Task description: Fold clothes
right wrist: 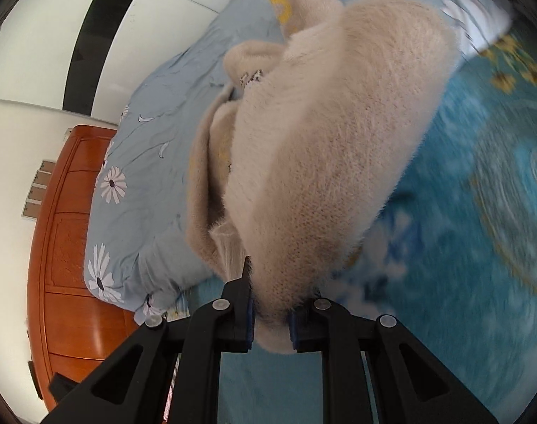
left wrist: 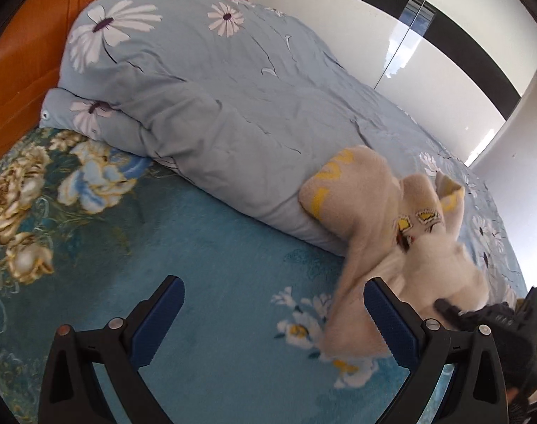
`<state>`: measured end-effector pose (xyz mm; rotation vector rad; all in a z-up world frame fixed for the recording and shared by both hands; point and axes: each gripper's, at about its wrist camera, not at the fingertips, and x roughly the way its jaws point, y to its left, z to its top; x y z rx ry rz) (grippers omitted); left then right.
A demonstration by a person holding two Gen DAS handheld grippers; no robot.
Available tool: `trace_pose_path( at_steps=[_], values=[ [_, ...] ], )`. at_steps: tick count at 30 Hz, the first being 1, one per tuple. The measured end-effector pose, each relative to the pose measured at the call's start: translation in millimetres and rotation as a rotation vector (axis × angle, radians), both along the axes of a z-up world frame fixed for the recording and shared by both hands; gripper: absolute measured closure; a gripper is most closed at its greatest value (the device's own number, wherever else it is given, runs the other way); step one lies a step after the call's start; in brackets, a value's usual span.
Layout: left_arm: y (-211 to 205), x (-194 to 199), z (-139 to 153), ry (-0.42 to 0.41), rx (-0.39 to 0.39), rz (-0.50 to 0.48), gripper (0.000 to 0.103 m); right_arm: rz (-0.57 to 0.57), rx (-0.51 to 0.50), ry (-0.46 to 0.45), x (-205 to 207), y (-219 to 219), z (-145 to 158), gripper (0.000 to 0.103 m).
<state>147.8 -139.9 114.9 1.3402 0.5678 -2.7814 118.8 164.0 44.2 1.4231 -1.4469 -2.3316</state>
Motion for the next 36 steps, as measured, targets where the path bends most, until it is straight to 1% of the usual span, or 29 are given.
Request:
trace_pose_path(
  at_steps=[2, 5, 7, 10, 12, 14, 17, 18, 20, 22, 25, 31, 33, 36],
  values=[
    [-4.7, 18.7, 10.5, -0.005, -0.031, -0.005, 0.000, -0.004, -0.011, -0.027, 19.1, -12.5, -1.3, 0.088],
    [-13.9, 48.5, 20.6, -0.005, -0.047, -0.013, 0.000, 0.020, -0.007, -0.058, 43.4, -36.1, 1.0, 0.088],
    [-21.6, 65.6, 22.0, -0.007, -0.054, -0.018, 0.000, 0.042, -0.013, -0.070, 58.8, -48.3, 0.8, 0.088],
    [-27.9, 85.0, 18.5, -0.038, -0.058, -0.026, 0.000, 0.061, 0.002, -0.087, 76.4, -60.4, 1.2, 0.088],
    [-30.4, 94.2, 15.8, -0.061, -0.055, -0.033, 0.000, 0.065, 0.019, -0.096, 83.6, -60.7, 0.9, 0.087],
    [-32.4, 103.4, 14.9, -0.072, -0.046, -0.028, 0.000, 0.057, 0.038, -0.127, 86.9, -52.8, -1.6, 0.086],
    [-35.0, 117.3, 14.5, -0.076, -0.026, -0.009, 0.000, 0.045, 0.065, -0.174, 91.9, -41.0, -5.5, 0.078],
    [-34.8, 117.9, 14.6, -0.079, -0.018, -0.005, 0.000, 0.041, 0.074, -0.190, 93.5, -37.1, -6.7, 0.077],
    [-32.7, 117.8, 15.0, -0.083, -0.004, -0.001, 0.000, 0.033, 0.092, -0.221, 96.8, -29.0, -9.5, 0.072],
    [-29.2, 116.4, 15.4, -0.086, 0.007, -0.001, 0.000, 0.038, 0.098, -0.242, 97.9, -13.6, -18.4, 0.071],
    [-21.9, 112.0, 13.5, -0.094, 0.011, -0.005, 0.000, 0.028, 0.117, -0.244, 102.2, 7.6, -20.0, 0.059],
    [-3.3, 98.3, -3.8, -0.125, 0.011, -0.032, 0.000, -0.039, 0.195, -0.236, 109.8, 62.3, -10.7, 0.056],
    [2.0, 90.4, -13.2, -0.140, 0.013, -0.042, 0.000, -0.059, 0.222, -0.225, 107.4, 81.5, -5.7, 0.054],
    [10.1, 78.1, -27.6, -0.157, 0.020, -0.054, 0.000, -0.072, 0.257, -0.203, 98.6, 100.2, 1.9, 0.054]
  ],
)
